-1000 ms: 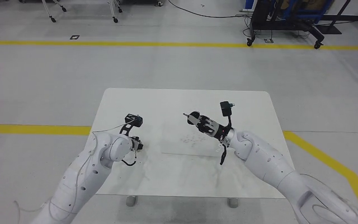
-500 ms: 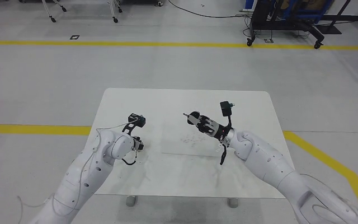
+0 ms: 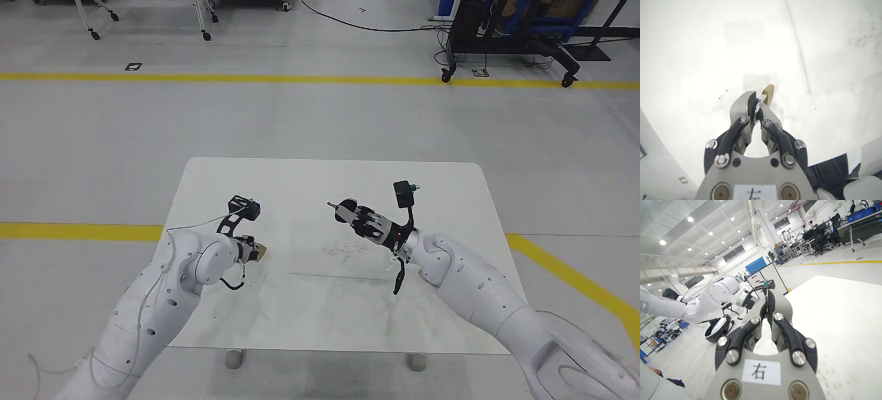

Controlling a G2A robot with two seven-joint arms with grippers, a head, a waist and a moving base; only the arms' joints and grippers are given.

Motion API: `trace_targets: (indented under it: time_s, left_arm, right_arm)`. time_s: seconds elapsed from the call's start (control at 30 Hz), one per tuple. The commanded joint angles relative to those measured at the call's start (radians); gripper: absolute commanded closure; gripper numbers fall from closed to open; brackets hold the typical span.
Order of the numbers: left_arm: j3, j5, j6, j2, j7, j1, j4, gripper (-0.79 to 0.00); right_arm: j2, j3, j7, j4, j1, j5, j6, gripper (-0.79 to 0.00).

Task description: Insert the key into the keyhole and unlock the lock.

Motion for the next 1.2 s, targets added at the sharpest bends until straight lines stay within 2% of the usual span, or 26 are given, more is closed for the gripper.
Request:
trace_targets:
  time_s: [0.0,0.07,0.17,0.27,0.57,0.63,0.67,0.77,0.8,0.9,1.0,1.07,1.17]
  left_arm:
    - [-0.031,0.004,-0.016,0.002,0.119,0.014,-0.012,0.0]
    - [-0.044,-0.02,-0.05,0.002,0.185,0.027,-0.029,0.0]
    - [-0.078,-0.079,-0.167,0.003,0.328,0.042,-0.044,0.0]
    - [-0.096,0.015,-0.26,0.009,0.503,0.063,-0.051,0.0]
    - [-0.097,0.02,-0.265,0.009,0.519,0.067,-0.051,0.0]
    - [-0.084,0.04,-0.268,0.008,0.495,0.062,-0.043,0.0]
    - [-0.071,-0.004,-0.29,0.002,0.492,0.049,-0.034,0.0]
    - [-0.043,-0.264,-0.398,-0.017,0.404,-0.041,0.071,0.0]
    - [-0.023,-0.418,-0.416,-0.032,0.337,-0.102,0.142,0.0]
    - [0.027,-0.642,-0.402,-0.066,0.26,-0.228,0.295,0.0]
    - [0.075,-0.901,-0.416,-0.103,0.149,-0.317,0.433,0.0]
    - [0.105,-1.044,-0.445,-0.126,0.078,-0.364,0.519,0.0]
    - [0.142,-1.251,-0.42,-0.164,-0.007,-0.419,0.648,0.0]
  right_arm:
    - [0.0,0.0,0.0,0.0,0.0,0.0,0.0,0.0]
    - [0.0,0.0,0.0,0.0,0.0,0.0,0.0,0.0]
    - [0.0,0.0,0.0,0.0,0.0,0.0,0.0,0.0]
    - [0.0,0.0,0.0,0.0,0.0,0.0,0.0,0.0]
    - [-0.001,0.001,-0.001,-0.005,-0.003,0.004,0.002,0.0]
    - [-0.01,0.005,-0.001,-0.039,-0.017,0.032,0.033,0.0]
    - [-0.016,0.008,-0.009,-0.046,-0.019,0.051,0.043,0.0]
    - [-0.035,0.012,-0.017,-0.013,-0.01,0.131,0.01,0.0]
    - [-0.046,0.013,-0.014,0.021,0.004,0.166,0.007,0.0]
    - [-0.071,0.009,0.003,0.068,0.022,0.243,0.0,0.0]
    - [-0.091,0.006,0.025,0.11,0.039,0.25,0.0,0.0]
    - [-0.105,0.006,0.02,0.136,0.048,0.24,0.006,0.0]
    - [-0.127,0.01,-0.017,0.154,0.057,0.205,0.018,0.0]
